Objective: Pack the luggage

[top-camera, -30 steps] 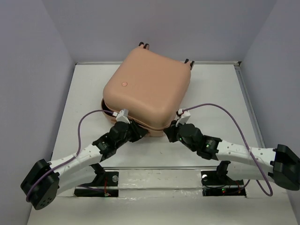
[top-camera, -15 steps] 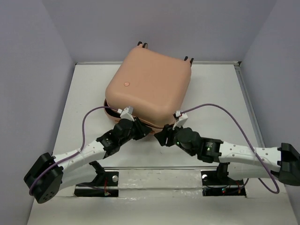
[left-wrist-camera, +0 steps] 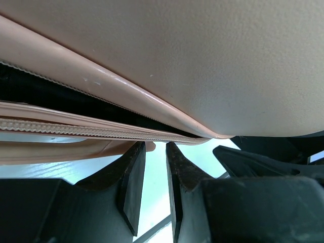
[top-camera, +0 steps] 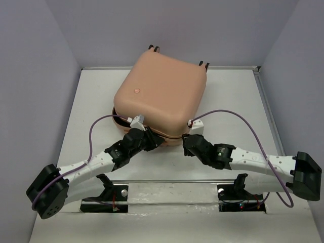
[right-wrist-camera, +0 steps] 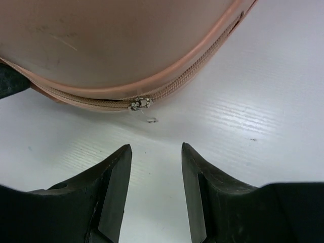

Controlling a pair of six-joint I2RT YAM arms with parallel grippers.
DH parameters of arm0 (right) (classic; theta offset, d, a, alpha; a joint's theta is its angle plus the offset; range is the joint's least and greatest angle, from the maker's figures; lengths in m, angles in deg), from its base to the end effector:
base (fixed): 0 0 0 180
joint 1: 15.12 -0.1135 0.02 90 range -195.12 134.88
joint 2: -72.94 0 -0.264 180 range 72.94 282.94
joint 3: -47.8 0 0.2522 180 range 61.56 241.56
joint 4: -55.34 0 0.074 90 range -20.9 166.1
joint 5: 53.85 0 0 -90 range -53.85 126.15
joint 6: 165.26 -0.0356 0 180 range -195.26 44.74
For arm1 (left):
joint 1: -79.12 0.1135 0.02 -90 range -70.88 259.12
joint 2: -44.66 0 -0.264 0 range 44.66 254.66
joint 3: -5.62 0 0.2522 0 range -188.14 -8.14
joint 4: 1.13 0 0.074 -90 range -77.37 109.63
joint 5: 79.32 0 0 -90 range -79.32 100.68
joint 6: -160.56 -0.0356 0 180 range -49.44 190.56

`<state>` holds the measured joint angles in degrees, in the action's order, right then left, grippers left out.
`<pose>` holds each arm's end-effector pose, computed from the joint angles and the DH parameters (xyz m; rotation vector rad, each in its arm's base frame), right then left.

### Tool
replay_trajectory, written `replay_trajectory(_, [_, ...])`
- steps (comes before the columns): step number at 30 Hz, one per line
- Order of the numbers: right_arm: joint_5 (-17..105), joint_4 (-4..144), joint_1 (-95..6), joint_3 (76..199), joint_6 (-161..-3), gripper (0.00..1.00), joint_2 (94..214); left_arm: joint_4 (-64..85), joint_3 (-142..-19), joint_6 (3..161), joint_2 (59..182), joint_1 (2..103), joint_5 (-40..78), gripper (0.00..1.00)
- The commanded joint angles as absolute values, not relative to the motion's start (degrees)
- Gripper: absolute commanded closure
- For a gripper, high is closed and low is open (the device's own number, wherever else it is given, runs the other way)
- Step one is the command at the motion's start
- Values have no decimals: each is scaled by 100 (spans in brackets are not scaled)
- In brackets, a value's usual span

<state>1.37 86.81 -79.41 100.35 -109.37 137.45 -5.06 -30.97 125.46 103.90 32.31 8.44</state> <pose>0.1172 0.1967 0.2286 -0.2816 2.1645 0.2620 0.1526 -0.1605 0.2081 -0.1754 2.0675 -1.1281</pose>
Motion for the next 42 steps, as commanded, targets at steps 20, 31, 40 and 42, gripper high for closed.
replay_trajectory(20, [-1437, 6971, -7682, 10630, -9310, 86, 14888, -1083, -3011, 12594, 10530, 3183, 628, 67])
replay_trajectory(31, [843, 7376, -7682, 9989, -9661, 93, 13218, -1154, -3231, 12523, 10741, 3183, 505, 67])
replay_trajectory(40, [3300, 6198, -8350, 10559, -10058, 93, 13973, -1567, -4066, 12330, 11883, 3183, 549, 70])
replay_trajectory(42, [2793, 6355, -8402, 10674, -10049, 93, 13991, -1602, -4119, 12330, 11936, 3183, 575, 70])
